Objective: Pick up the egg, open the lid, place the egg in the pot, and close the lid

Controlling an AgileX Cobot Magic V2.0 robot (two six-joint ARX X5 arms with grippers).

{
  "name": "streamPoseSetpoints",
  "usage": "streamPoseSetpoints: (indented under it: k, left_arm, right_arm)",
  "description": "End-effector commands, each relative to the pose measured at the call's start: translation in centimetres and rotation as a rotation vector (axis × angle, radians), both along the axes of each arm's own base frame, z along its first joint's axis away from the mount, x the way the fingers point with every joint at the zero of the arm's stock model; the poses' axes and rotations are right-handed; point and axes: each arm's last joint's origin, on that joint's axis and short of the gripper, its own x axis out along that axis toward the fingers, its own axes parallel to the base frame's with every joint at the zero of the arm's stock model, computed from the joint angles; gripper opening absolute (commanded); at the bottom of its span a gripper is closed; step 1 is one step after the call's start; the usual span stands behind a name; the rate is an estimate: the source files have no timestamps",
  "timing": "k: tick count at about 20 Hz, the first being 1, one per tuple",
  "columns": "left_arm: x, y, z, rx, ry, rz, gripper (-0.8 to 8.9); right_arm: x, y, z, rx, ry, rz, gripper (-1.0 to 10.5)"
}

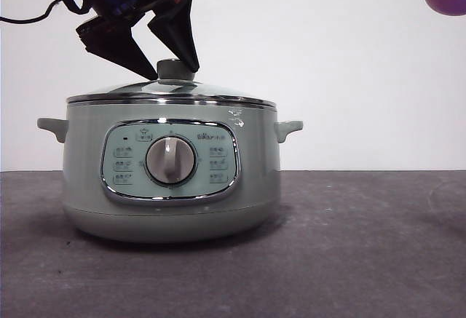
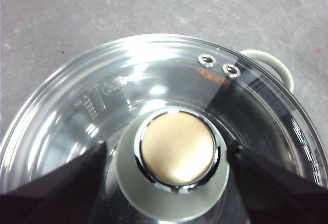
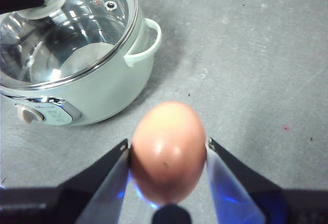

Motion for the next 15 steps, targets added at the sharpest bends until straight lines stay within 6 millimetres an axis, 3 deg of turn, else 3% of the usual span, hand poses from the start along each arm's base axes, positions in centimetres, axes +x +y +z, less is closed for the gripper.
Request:
streamPoseSetpoints:
  k: [1,5,7,15]
  left_arm:
    - [0.08,-0.20,-0.06,-0.006,0.006,-0.003,2.18]
    - [0.15,-0.23,0.04,-0.017,-0.001,0.002,1.49]
    - [0.16,-0.24,0.04,-0.018,-0.002,0.002,0.03]
    - [-0.22,0.00,0.82,-0.034,-0.028,0.000,-0.08]
  right_arm:
    - [-0.02,0.01,0.14,0.011,-0.011,-0.002,-0.2]
    - [-0.01,0.01,0.13,0.011,-0.011,-0.002,-0.2]
    - [-0.02,0.01,0.14,0.011,-0.011,-0.002,-0.2]
    - [-0.02,0.01,0.13,0.011,-0.010,-0.001,-0.2]
